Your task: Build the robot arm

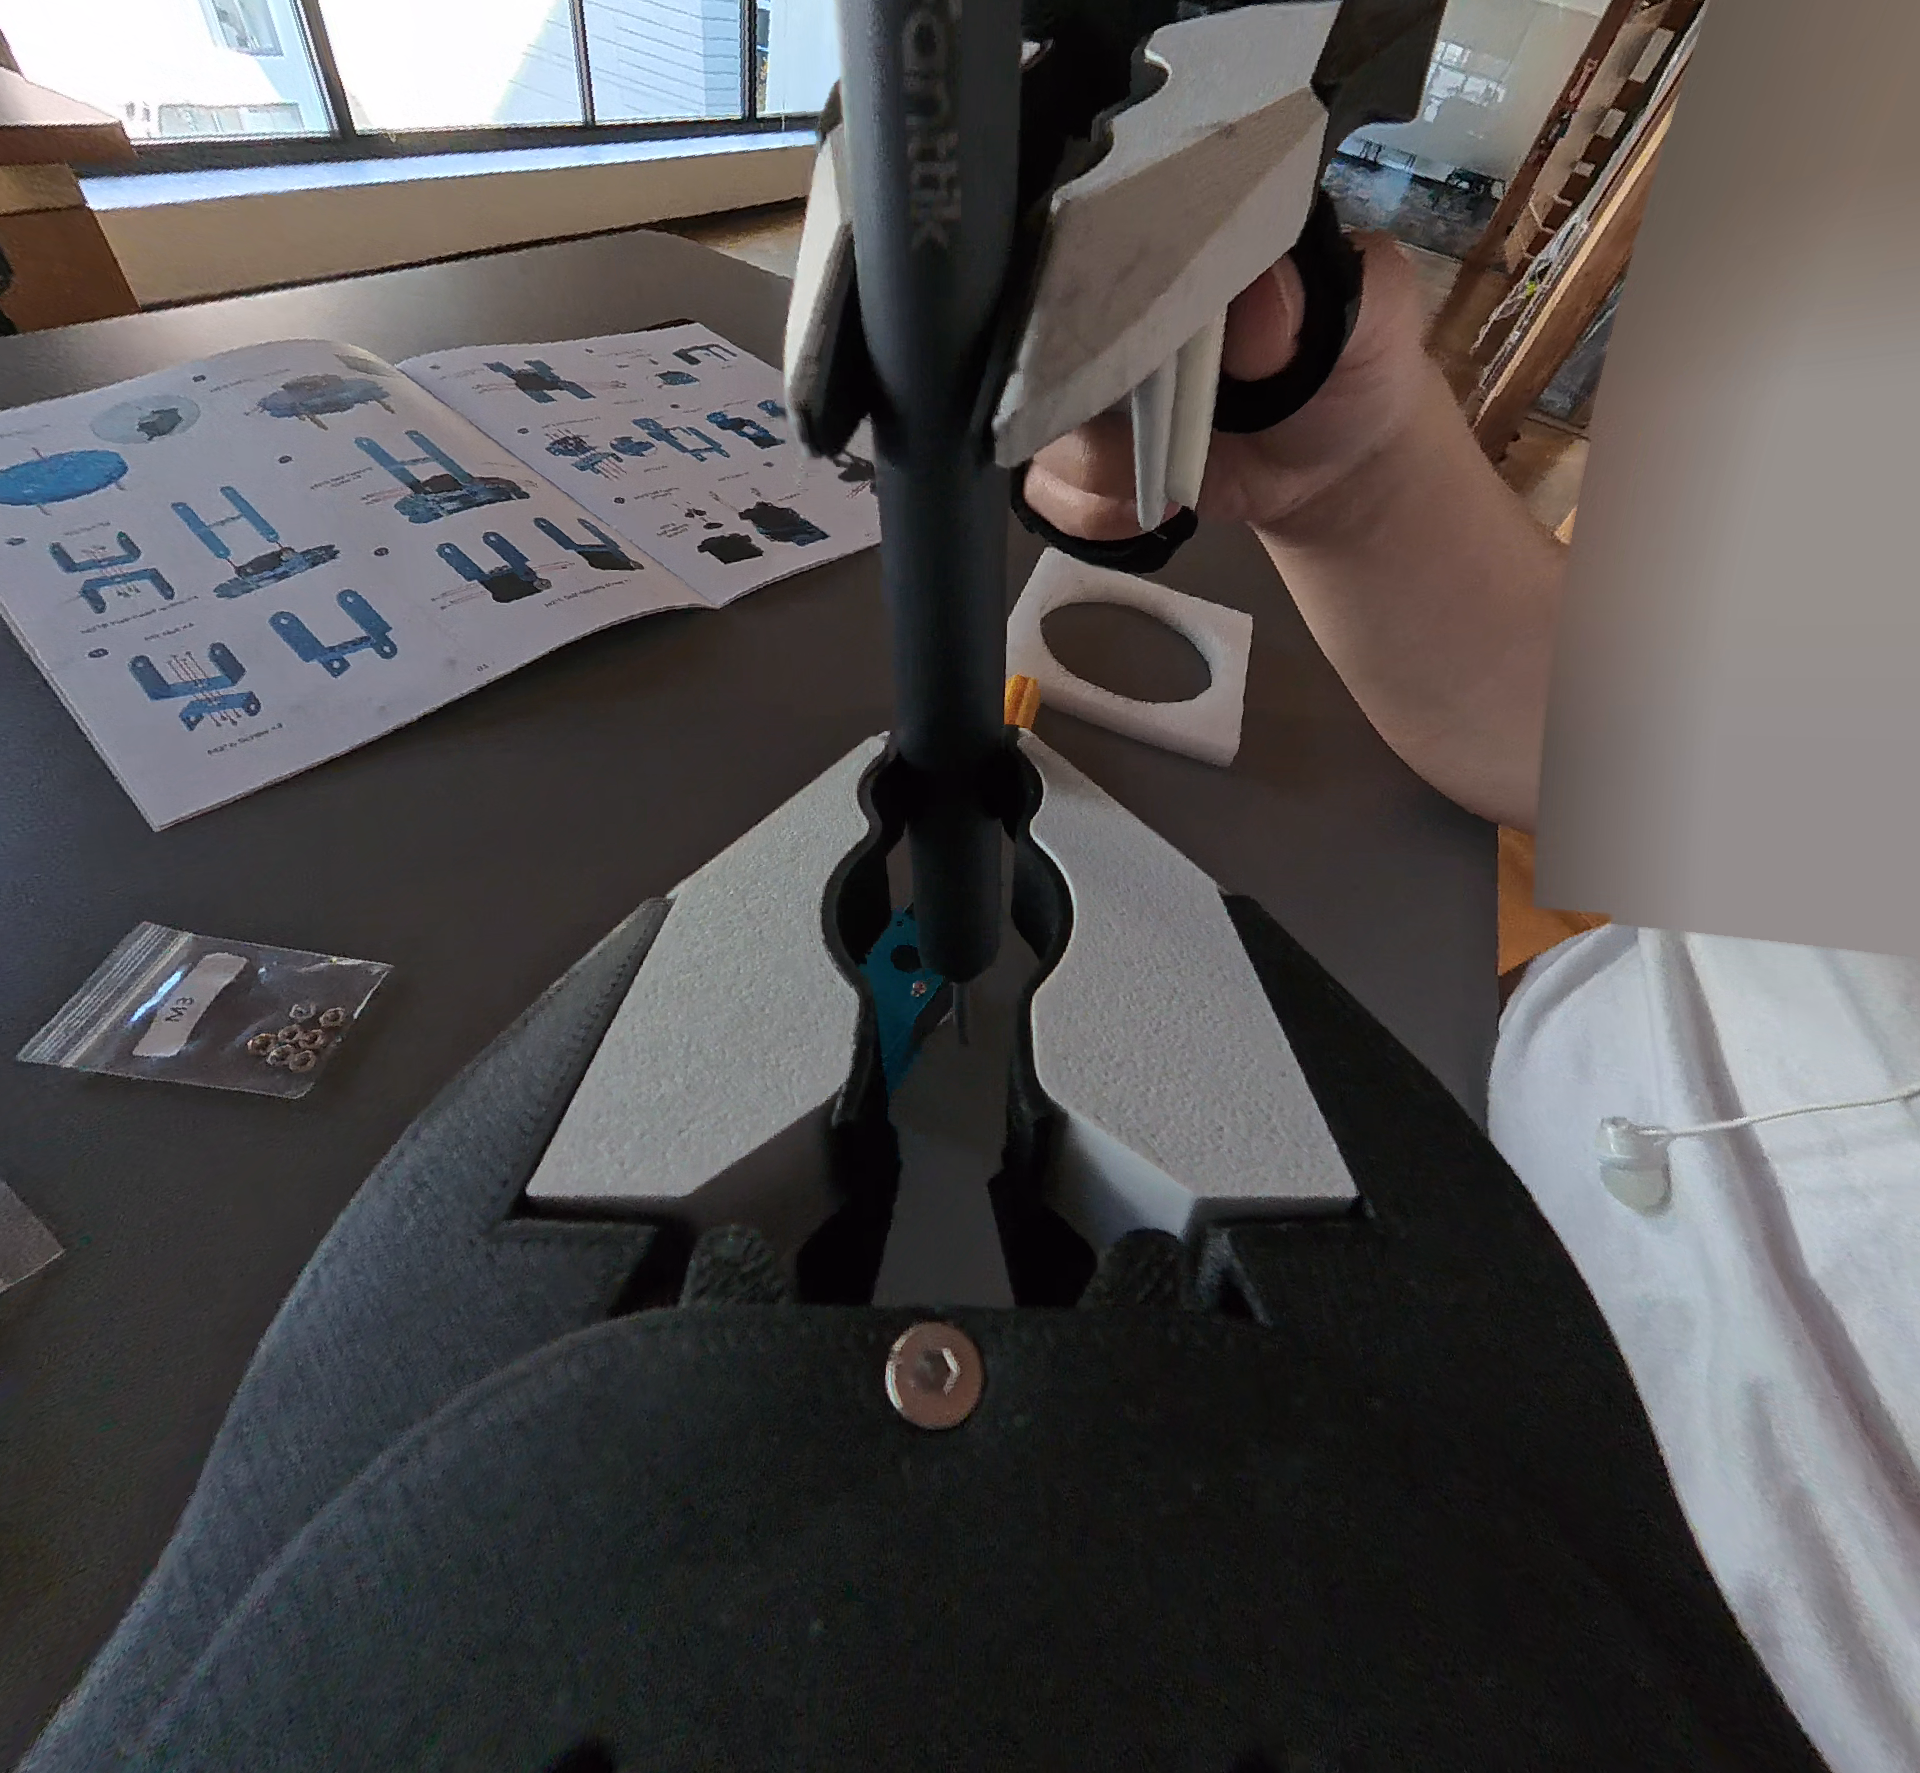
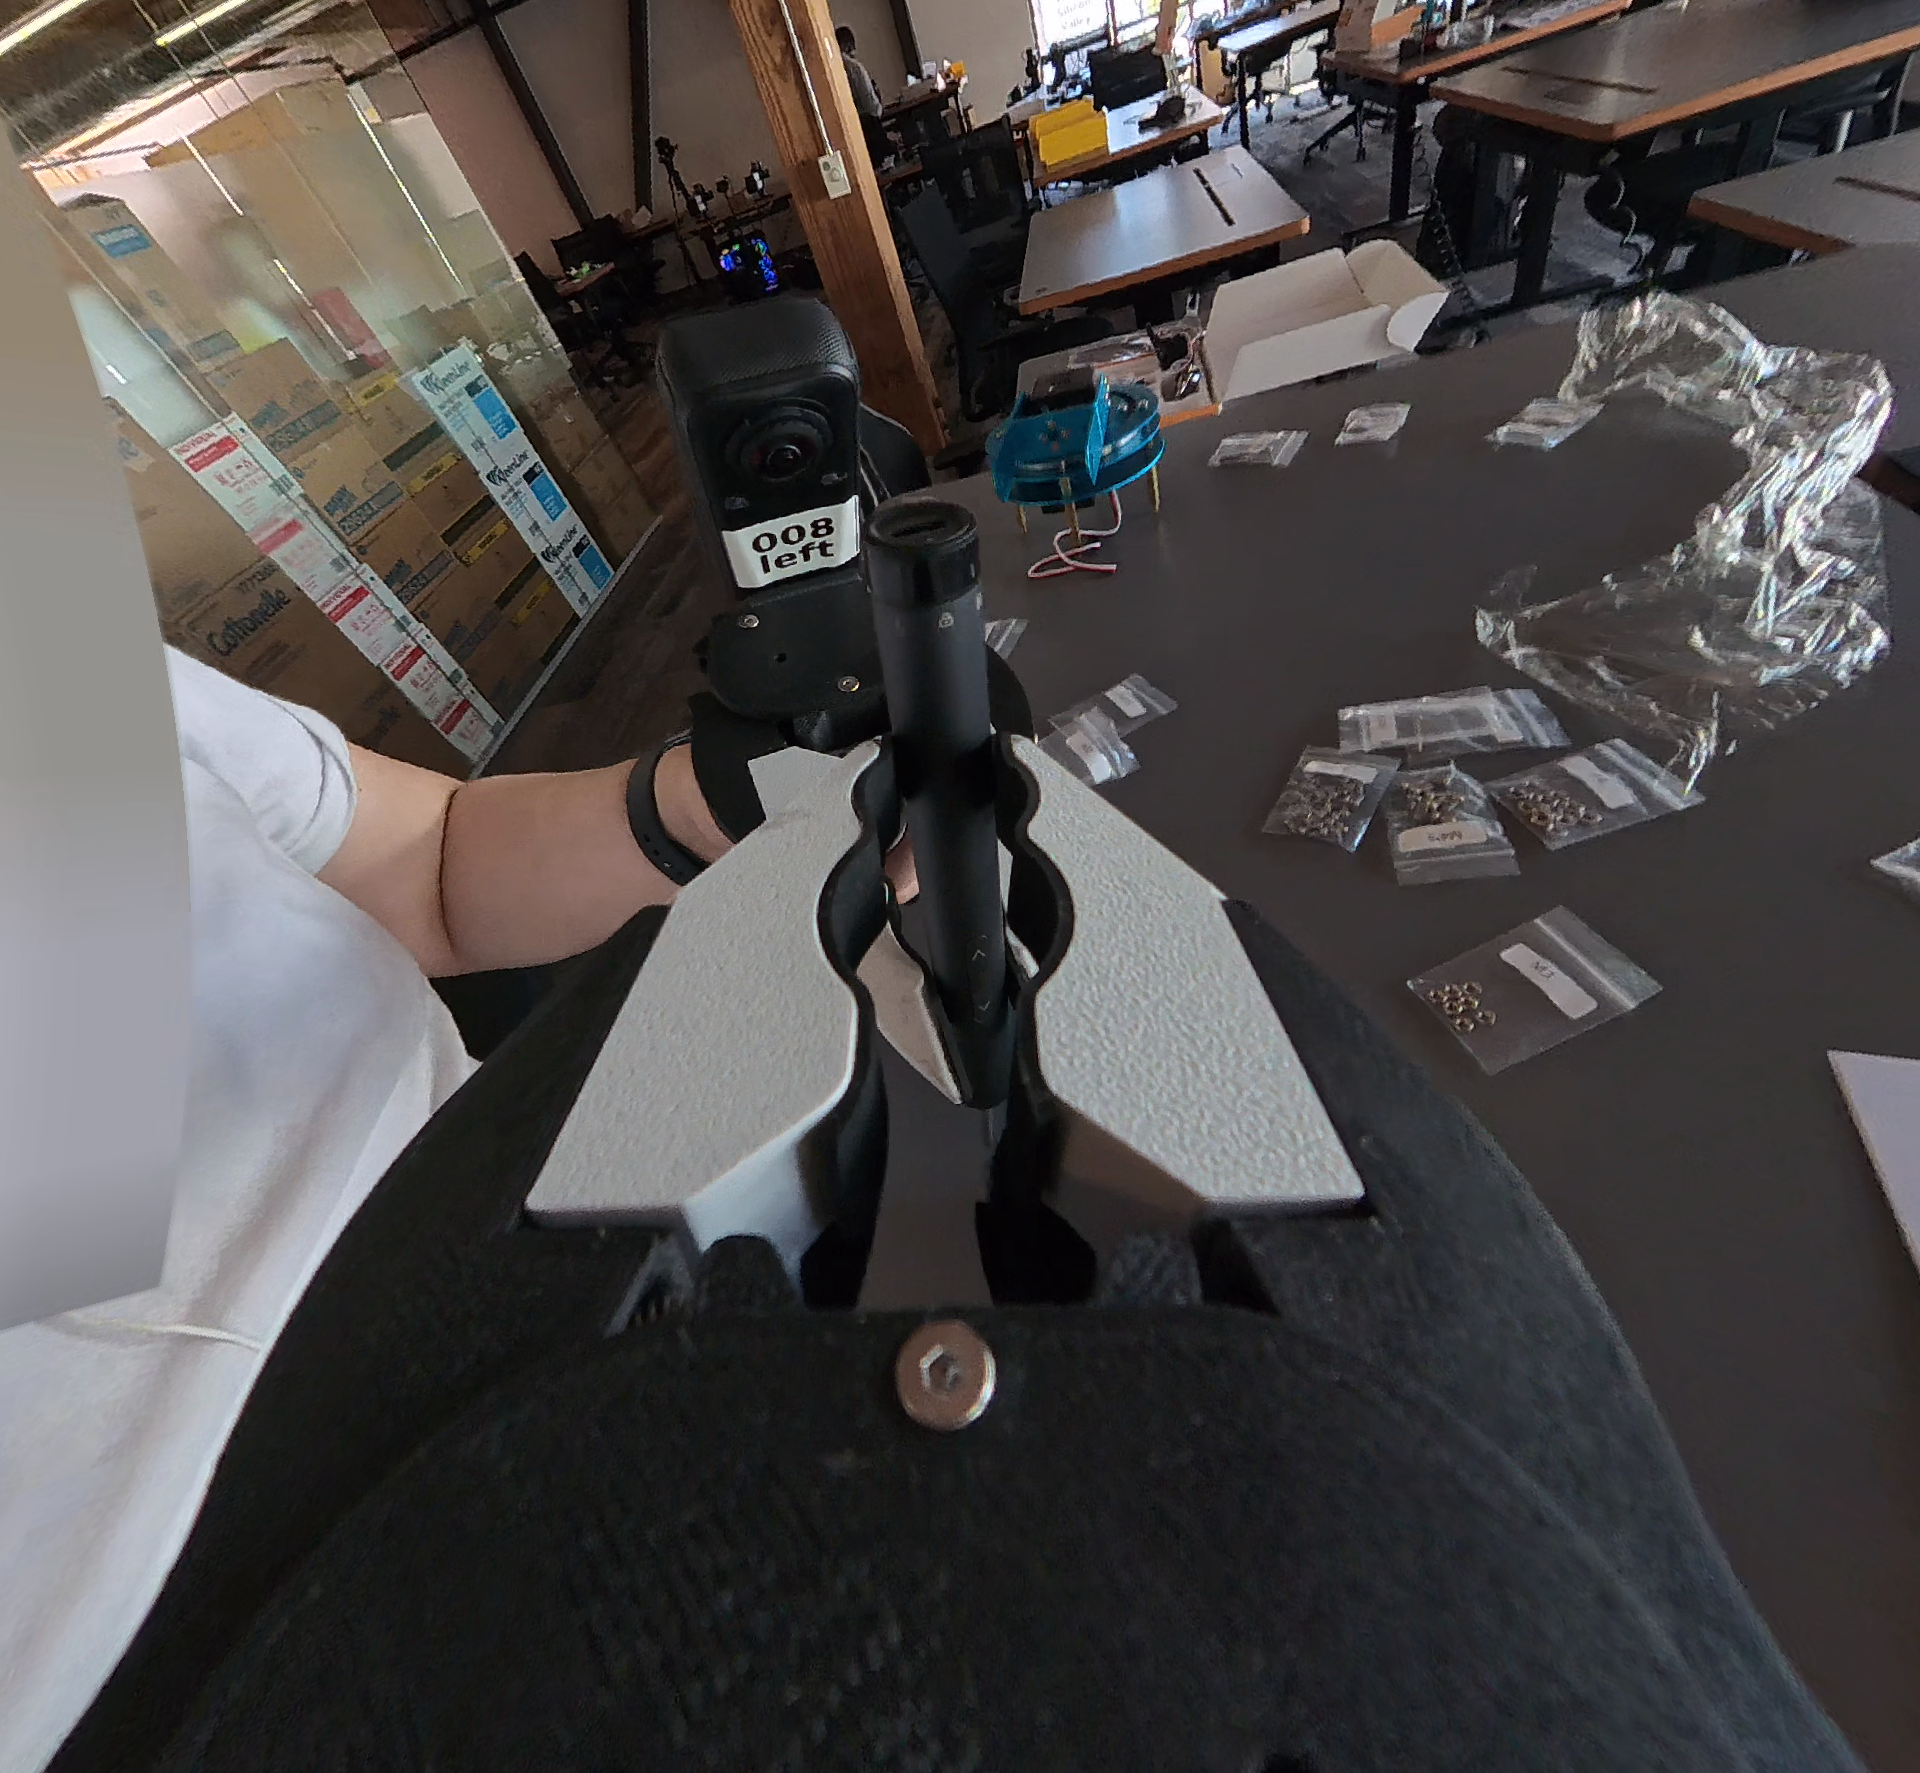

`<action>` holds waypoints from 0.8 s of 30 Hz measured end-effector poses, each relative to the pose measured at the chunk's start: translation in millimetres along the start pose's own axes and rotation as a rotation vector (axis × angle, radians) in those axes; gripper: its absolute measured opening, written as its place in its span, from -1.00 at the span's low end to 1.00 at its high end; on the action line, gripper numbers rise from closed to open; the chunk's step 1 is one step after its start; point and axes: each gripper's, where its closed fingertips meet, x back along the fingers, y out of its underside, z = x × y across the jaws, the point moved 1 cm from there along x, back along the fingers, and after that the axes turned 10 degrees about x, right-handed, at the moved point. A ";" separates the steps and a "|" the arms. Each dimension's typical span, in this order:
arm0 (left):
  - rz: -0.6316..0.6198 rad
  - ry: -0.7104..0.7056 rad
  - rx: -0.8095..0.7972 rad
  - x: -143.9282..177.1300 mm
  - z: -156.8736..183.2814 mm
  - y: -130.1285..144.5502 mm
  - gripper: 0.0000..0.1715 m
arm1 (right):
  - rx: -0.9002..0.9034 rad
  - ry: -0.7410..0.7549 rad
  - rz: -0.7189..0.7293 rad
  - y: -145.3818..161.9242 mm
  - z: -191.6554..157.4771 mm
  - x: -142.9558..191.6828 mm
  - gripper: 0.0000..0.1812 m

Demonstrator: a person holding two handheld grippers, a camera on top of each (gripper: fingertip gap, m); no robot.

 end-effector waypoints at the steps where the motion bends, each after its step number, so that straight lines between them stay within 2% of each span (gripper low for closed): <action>1: 0.007 0.002 -0.011 0.1 1.8 -3.9 -0.81 | 0.016 0.010 0.008 -4.0 -1.0 2.0 -0.81; 7: 0.000 -0.008 -0.096 -7.8 2.4 -16.0 -0.80 | 0.039 0.033 0.028 -11.3 0.8 12.9 -0.81; 24: -0.011 0.004 -0.084 -10.1 -2.1 -10.7 -0.81 | 0.022 0.032 0.022 -4.4 4.9 13.8 -0.81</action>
